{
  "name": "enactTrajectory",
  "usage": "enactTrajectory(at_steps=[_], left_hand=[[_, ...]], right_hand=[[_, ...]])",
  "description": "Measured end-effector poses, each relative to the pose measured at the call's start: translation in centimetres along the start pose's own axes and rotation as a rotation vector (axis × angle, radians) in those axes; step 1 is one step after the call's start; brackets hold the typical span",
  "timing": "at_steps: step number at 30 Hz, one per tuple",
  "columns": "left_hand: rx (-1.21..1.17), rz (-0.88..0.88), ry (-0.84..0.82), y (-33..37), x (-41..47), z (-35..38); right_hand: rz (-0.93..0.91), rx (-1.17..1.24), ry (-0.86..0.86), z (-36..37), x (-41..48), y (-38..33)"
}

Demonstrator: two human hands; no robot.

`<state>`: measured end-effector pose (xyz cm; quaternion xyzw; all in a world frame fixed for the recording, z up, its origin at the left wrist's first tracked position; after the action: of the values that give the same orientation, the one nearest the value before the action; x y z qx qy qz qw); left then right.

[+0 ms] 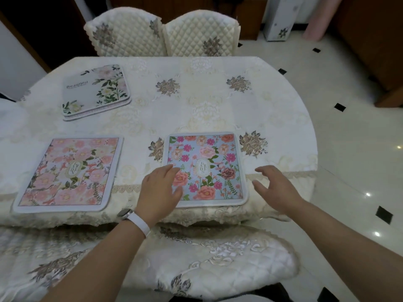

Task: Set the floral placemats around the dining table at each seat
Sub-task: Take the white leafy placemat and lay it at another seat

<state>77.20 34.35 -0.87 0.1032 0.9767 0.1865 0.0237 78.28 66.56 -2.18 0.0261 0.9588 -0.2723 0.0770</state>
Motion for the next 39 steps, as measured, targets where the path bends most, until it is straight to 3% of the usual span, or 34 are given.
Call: enactTrajectory(at_steps=[6, 25, 31, 39], left_hand=[[0.07, 0.09, 0.052, 9.7, 2.2, 0.0], [0.134, 0.343, 0.072, 47.8, 13.2, 8.9], [0.124, 0.437, 0.104, 55.1, 17.4, 10.3], [0.132, 0.468, -0.025, 58.3, 25.7, 16.2]], right_hand=[[-0.082, -0.079, 0.094, -7.2, -0.1, 3.5], [-0.063, -0.246, 0.239, -30.6, -4.1, 29.2], [0.007, -0.279, 0.282, -35.2, -4.6, 35.1], [0.121, -0.36, 0.217, -38.4, 0.0, 44.1]])
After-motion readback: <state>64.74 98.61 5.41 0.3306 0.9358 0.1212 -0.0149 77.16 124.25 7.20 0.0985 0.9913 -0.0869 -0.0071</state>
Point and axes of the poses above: each hand's wrist, its own x-axis towards the middle knuckle, its own z-axis out of the palm, y = z × x, the point moved 6 cm from there along x, towards the middle knuckle, and after that the axes turned 2 degrees about -x, right-handed, at the moved point
